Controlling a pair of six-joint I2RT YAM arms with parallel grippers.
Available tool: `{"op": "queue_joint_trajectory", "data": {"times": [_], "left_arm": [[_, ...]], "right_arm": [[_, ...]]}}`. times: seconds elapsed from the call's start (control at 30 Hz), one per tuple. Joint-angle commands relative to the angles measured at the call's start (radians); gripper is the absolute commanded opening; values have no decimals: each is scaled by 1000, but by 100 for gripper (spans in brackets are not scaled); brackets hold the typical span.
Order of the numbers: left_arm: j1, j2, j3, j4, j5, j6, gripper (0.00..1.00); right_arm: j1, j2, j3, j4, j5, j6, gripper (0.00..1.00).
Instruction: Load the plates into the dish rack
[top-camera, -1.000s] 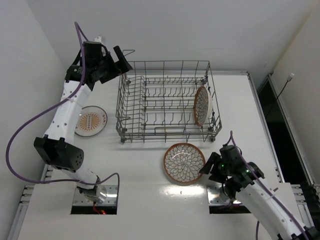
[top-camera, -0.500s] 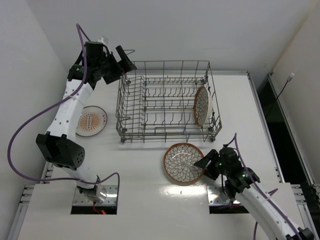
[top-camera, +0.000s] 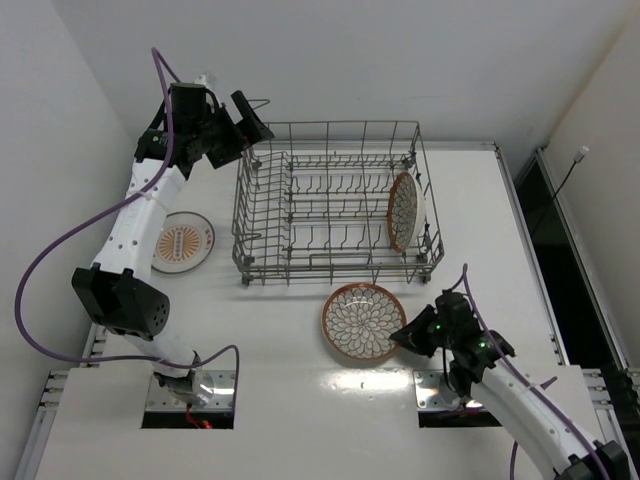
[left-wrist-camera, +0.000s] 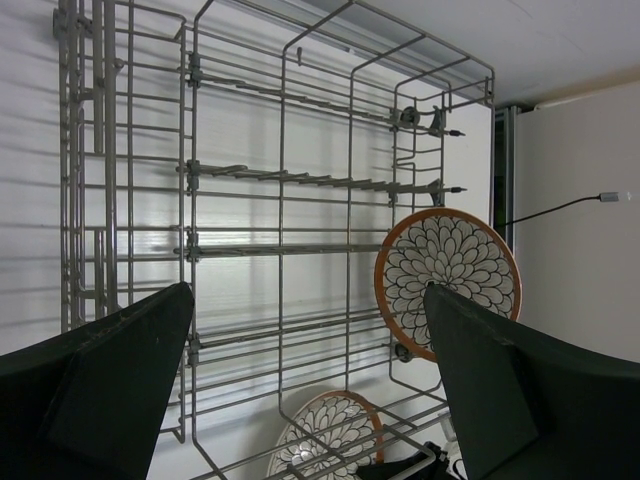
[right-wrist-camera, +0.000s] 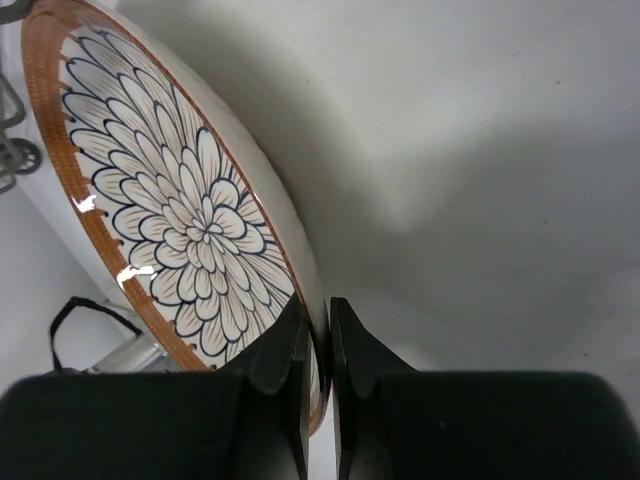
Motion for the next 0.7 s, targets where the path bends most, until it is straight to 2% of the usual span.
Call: {"op": "queue_joint_trajectory", "data": {"times": [0.0,0.1,0.27,0.4,0.53,0.67], "left_arm": [[9,-20,2,17,12,-10,100],[9,-20,2,17,12,-10,100],[9,-11,2,17,12,-19,100],[9,-1,12,17,12,-19,100],[9,-1,21,8,12,-19,100],[9,-1,21,-1,3,-19,100]], "right_arm": [[-4,31,51,-151,16,-54,0],[-4,72,190,-251,25,-141,0],[-4,148,523,-506,98,-325,0],[-4,196,684,-640,120,-411,0],[-4,187,795,-729,129,-411,0],[-4,150,974,-853,199,-411,0]]}}
